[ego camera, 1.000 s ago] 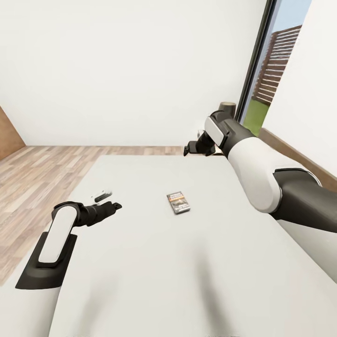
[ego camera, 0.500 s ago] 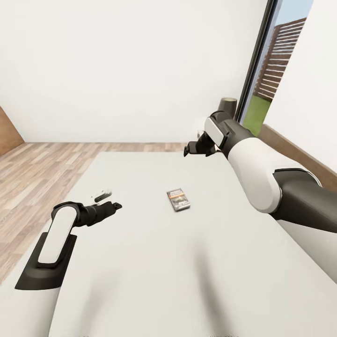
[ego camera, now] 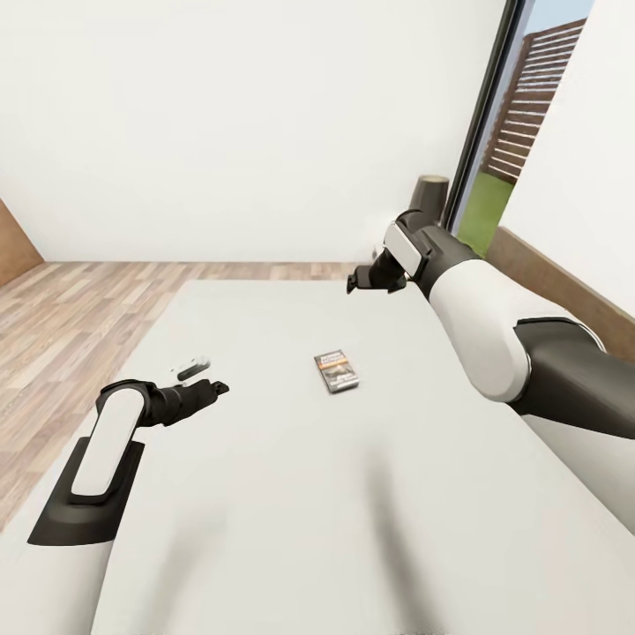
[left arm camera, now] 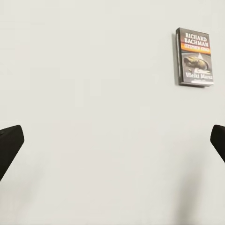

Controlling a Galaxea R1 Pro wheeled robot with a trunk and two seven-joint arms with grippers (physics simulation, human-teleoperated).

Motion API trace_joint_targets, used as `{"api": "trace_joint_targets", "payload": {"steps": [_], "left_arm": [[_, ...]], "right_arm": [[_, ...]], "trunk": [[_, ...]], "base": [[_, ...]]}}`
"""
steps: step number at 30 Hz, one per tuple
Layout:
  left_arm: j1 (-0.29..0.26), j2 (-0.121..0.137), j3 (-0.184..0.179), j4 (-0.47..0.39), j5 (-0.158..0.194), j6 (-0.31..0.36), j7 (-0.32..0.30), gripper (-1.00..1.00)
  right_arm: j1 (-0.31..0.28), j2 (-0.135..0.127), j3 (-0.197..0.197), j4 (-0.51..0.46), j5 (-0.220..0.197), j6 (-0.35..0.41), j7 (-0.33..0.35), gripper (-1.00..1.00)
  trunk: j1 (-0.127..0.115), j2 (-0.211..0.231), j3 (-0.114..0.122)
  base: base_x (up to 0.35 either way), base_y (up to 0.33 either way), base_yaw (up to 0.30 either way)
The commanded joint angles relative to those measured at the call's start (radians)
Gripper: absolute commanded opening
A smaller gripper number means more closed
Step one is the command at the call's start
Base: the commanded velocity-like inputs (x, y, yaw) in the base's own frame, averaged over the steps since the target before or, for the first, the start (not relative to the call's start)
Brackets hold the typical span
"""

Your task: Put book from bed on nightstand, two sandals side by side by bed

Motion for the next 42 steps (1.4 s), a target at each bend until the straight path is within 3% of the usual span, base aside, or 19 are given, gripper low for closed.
{"api": "trace_joint_targets", "payload": {"steps": [1,7,13,26,42], "left_arm": [[-0.001,0.000,-0.001,-0.001,0.009,0.001,0.011,1.00],[0.000,-0.001,-0.001,-0.001,0.007,0.001,0.013,1.00],[0.001,-0.002,-0.002,0.000,0.005,0.001,0.014,1.00],[0.002,-0.001,-0.003,0.001,-0.001,0.002,0.015,1.00],[0.024,0.014,-0.010,0.001,-0.009,0.010,0.016,1.00]], "right_arm": [[0.001,0.001,-0.004,-0.001,-0.006,-0.017,-0.010,1.00],[0.047,0.001,-0.003,0.001,0.033,-0.167,-0.018,1.00],[0.085,0.001,-0.002,0.002,0.101,-0.230,-0.044,1.00],[0.142,0.001,0.001,0.005,0.131,-0.252,-0.060,1.00],[0.148,0.001,-0.002,-0.001,0.131,-0.246,-0.062,1.00]], "trunk": [[0.000,-0.001,-0.003],[0.000,-0.001,-0.012],[0.000,-0.001,-0.021],[0.000,-0.001,-0.041],[0.000,-0.001,-0.066]], "base": [[0.000,0.000,0.000],[0.000,0.000,0.000],[0.000,0.000,0.000],[0.000,0.000,0.003],[0.000,0.000,0.040]]}}
